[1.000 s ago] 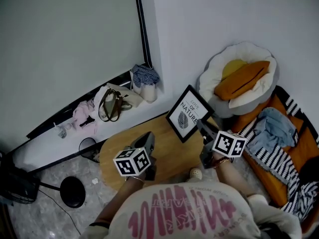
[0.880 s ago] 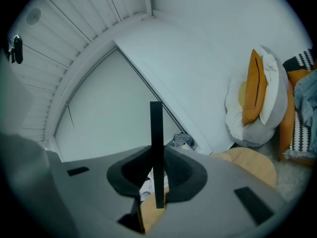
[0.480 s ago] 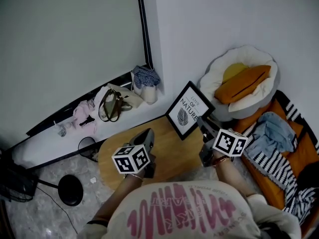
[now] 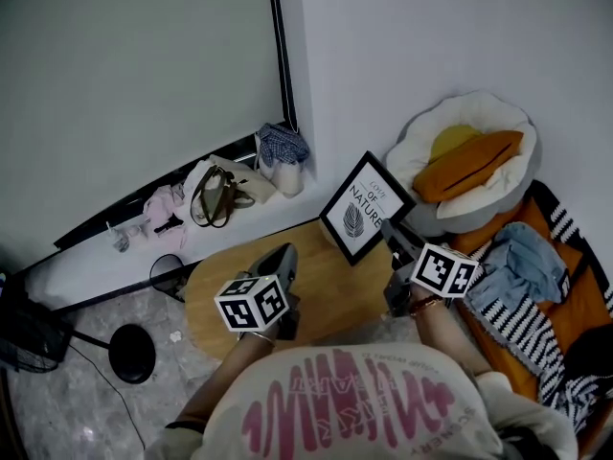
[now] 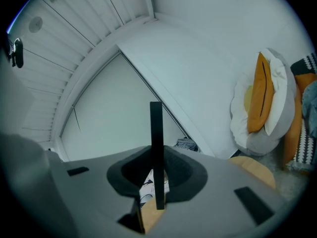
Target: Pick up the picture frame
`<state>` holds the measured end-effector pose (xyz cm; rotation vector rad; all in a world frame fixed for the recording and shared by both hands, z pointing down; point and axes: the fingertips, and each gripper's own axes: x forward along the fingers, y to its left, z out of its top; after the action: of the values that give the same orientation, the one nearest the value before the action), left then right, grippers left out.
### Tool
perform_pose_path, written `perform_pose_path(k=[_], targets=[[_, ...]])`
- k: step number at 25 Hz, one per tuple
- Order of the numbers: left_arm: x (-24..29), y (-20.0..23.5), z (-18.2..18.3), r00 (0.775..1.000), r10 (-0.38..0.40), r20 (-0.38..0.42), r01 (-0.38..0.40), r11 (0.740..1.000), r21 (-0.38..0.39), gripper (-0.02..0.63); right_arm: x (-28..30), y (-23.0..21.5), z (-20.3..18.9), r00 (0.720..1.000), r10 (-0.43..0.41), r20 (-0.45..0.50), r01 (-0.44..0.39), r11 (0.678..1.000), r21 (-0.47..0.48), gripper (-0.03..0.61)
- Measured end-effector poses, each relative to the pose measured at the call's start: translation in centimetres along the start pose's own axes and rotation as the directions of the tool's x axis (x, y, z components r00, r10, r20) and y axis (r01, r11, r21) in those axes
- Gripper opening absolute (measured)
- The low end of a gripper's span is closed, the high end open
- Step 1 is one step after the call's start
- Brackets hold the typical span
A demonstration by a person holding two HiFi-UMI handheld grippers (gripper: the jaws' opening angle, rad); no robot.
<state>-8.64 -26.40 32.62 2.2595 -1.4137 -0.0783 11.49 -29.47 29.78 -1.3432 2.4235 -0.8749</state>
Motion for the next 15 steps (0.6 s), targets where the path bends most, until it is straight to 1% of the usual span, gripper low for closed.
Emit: perform_pose_path(k=[7, 15], targets=[[0.1, -1.6, -1.0, 0.999, 0.032, 0.006, -0.032, 0.999, -0.024, 0.005, -1.7, -1.1, 0.6, 0.999, 0.008, -0.033, -0.009, 1.0, -0.018, 0.074], [0.1, -3.1, -3.0, 0.999, 0.047, -0.008, -0.048, 0.998, -0.046, 0.005, -2.8, -1.9, -0.1, 0.997, 0.02, -0.08, -0.023, 0.999, -0.026, 0.074]])
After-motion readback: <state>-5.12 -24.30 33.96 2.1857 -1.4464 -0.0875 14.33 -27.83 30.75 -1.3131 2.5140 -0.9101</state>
